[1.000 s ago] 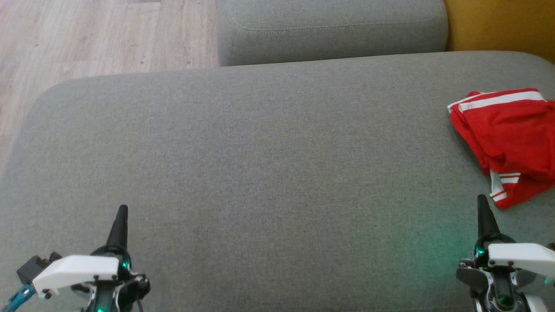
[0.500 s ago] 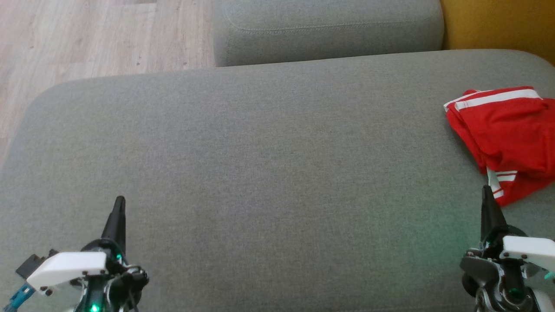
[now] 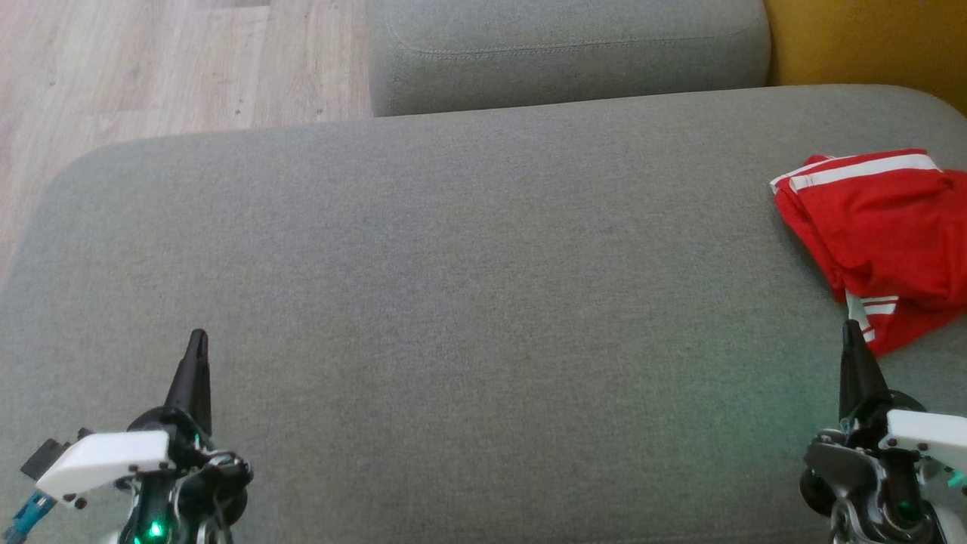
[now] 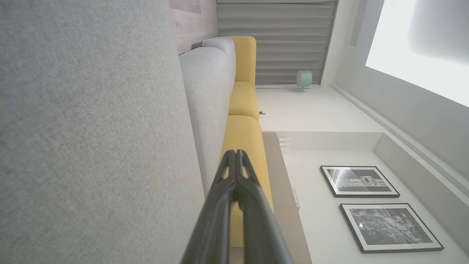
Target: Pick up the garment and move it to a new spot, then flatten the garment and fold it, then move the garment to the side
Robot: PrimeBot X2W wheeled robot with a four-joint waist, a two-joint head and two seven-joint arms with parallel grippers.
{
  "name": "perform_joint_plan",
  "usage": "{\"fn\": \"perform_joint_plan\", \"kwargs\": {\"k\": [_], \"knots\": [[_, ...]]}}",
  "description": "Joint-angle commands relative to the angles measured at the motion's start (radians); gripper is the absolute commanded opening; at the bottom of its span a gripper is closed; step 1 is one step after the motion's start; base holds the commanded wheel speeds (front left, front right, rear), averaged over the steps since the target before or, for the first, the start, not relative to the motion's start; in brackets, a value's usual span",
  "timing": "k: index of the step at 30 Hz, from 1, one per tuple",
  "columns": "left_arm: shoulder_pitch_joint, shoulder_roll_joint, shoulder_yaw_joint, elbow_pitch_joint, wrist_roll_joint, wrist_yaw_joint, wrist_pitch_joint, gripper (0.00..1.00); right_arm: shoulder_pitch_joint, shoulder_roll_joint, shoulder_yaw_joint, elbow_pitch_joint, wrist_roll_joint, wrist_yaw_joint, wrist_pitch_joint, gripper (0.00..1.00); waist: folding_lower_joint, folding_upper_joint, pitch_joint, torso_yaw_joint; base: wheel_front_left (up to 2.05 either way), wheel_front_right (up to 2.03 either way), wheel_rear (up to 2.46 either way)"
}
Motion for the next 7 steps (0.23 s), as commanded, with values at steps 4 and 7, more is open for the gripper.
{"fn": "perform_joint_plan", "kwargs": {"k": [4, 7], "knots": [[-0.054, 0.006, 0.035, -0.036, -0.006, -0.007, 0.007, 0.00, -0.054, -0.007, 0.021, -0.038, 0.007, -0.001, 0.006, 0.00, 0.0000, 0.0000, 0.000, 0.000, 0.00, 0.00, 0.00], [-0.054, 0.006, 0.035, -0.036, -0.006, -0.007, 0.007, 0.00, -0.054, -0.007, 0.021, -0.038, 0.007, -0.001, 0.006, 0.00, 0.0000, 0.0000, 0.000, 0.000, 0.00, 0.00, 0.00]]}}
